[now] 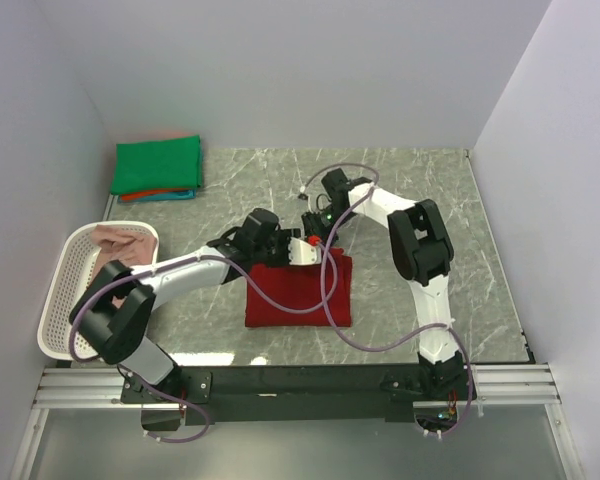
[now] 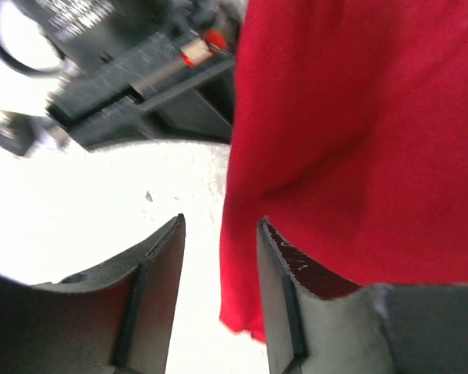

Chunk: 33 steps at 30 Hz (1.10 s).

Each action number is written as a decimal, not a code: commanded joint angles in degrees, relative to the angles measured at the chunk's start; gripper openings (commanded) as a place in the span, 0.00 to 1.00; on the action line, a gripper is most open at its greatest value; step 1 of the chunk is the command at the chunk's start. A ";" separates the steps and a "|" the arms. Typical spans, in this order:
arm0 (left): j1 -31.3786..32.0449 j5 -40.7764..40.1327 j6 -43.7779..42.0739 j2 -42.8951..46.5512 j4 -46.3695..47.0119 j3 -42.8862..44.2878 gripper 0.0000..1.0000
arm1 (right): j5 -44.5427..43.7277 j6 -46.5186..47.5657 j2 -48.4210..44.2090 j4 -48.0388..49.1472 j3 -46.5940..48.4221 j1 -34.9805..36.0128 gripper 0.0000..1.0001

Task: Fold and stack the t-shirts
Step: Fold the tshirt

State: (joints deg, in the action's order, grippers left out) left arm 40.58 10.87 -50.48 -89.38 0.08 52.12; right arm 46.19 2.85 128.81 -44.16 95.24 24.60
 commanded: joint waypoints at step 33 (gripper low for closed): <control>-32.67 37.99 54.43 -16.43 -22.49 15.82 0.64 | 2.67 4.97 -10.95 -2.69 -8.23 -12.82 0.59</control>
State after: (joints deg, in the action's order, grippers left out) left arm 7.86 45.93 1.37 -104.60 -24.25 65.93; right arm 46.09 9.04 117.62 -49.93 87.79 12.14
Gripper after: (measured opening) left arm 0.642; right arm 0.592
